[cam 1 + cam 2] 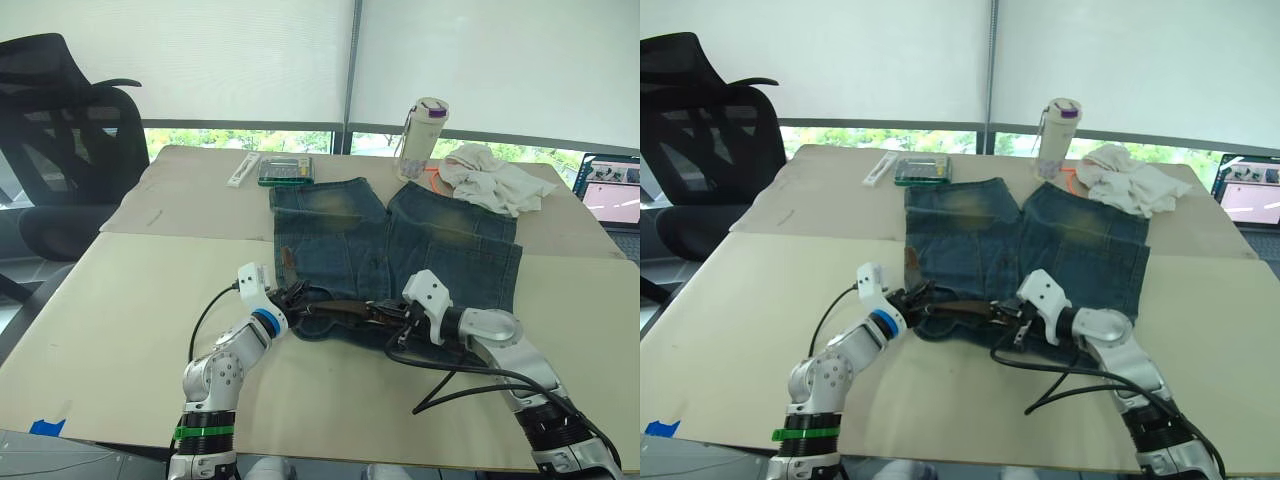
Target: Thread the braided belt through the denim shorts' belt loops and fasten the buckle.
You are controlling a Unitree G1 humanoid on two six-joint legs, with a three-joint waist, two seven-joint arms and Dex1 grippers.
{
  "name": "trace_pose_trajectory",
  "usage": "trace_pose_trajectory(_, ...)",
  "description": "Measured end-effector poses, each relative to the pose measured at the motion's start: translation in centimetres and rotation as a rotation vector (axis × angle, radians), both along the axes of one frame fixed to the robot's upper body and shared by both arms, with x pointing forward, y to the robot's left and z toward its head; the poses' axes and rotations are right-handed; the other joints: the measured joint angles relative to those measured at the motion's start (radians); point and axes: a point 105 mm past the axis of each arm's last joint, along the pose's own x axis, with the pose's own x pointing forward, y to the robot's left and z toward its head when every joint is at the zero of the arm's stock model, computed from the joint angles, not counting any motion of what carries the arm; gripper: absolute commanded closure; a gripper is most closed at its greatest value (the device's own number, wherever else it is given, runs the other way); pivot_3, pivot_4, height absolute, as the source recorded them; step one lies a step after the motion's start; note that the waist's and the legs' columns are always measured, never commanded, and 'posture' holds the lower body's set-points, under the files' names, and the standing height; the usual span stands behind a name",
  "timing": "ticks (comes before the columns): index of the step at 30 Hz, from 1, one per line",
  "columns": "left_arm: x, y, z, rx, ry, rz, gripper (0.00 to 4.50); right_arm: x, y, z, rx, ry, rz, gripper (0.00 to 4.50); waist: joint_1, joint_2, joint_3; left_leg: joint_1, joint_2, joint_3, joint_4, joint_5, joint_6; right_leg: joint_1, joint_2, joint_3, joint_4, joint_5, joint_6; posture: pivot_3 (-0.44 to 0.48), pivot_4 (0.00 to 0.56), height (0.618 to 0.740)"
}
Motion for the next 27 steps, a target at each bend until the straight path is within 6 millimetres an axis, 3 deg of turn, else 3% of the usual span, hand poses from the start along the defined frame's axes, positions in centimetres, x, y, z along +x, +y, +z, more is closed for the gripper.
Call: trace_pose_trajectory(27, 0.12, 0.19, 0.02, 0.010, -0.008, 0.011, 4.50, -0.03, 0.13, -0.65, -0.174, 0.035, 0.137, 4.46, -0.001, 0.000, 0.000, 0.001, 0.000, 0.000, -0.001, 0.000, 0.000, 0.001, -0.001, 0.000, -0.001, 0.000, 0.000, 0.000, 0.150, 0.740)
